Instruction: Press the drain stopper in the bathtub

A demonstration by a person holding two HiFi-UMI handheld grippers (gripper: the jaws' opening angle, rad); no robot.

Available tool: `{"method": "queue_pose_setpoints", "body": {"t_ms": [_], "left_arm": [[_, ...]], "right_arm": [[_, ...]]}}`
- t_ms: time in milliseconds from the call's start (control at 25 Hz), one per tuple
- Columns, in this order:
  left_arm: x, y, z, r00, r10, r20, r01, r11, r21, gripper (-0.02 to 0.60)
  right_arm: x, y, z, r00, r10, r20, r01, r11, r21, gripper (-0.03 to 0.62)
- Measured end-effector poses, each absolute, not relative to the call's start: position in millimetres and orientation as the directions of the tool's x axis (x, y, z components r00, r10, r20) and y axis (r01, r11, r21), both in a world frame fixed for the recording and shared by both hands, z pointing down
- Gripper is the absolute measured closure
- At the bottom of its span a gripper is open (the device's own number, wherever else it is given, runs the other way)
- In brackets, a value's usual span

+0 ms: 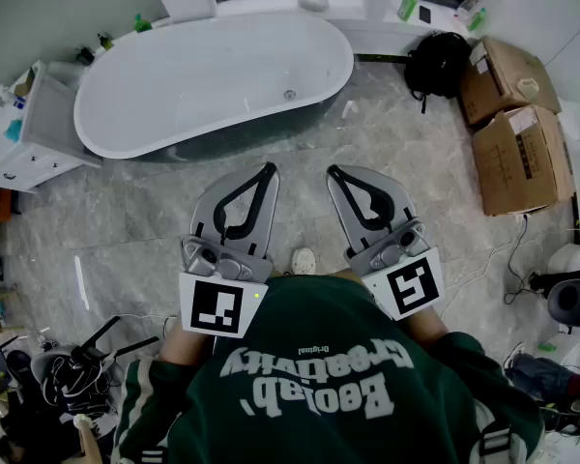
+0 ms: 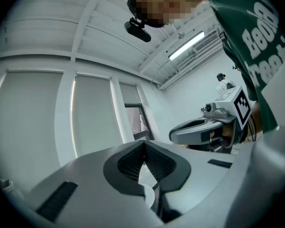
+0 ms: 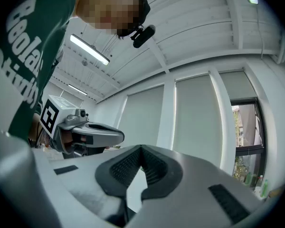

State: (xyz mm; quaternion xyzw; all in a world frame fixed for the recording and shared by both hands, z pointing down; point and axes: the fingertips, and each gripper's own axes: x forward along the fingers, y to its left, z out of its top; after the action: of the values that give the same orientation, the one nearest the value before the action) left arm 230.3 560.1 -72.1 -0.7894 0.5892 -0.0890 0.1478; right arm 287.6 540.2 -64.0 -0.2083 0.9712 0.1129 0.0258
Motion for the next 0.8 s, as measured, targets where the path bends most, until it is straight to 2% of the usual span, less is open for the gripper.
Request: {"method": "queue_pose_setpoints", "body": {"t_ms": [360,600,800], "left_arm": [[239,556,-72,0.285,-0.959,-0.014,-0.902,-0.263,-0.342,0.578],[247,552,-68,0.272,-0.962,0.003,-0.906,-0.257,-0.336,0.578],[251,558,-65,0.274,-0.962,0.02,-0.903,-0.265,-0.337,0.578]], "right_arm": [[297,540,-61,-0.924,-0.373,-0.089,-0.383,0.903,0.193,0.583],[317,533,-58,-0.914,-0.391,-0.105,-0.402,0.909,0.112,0.583],[320,533,-53,-0.91,-0.403,-0.099,-0.413,0.901,0.129,0.583]]}}
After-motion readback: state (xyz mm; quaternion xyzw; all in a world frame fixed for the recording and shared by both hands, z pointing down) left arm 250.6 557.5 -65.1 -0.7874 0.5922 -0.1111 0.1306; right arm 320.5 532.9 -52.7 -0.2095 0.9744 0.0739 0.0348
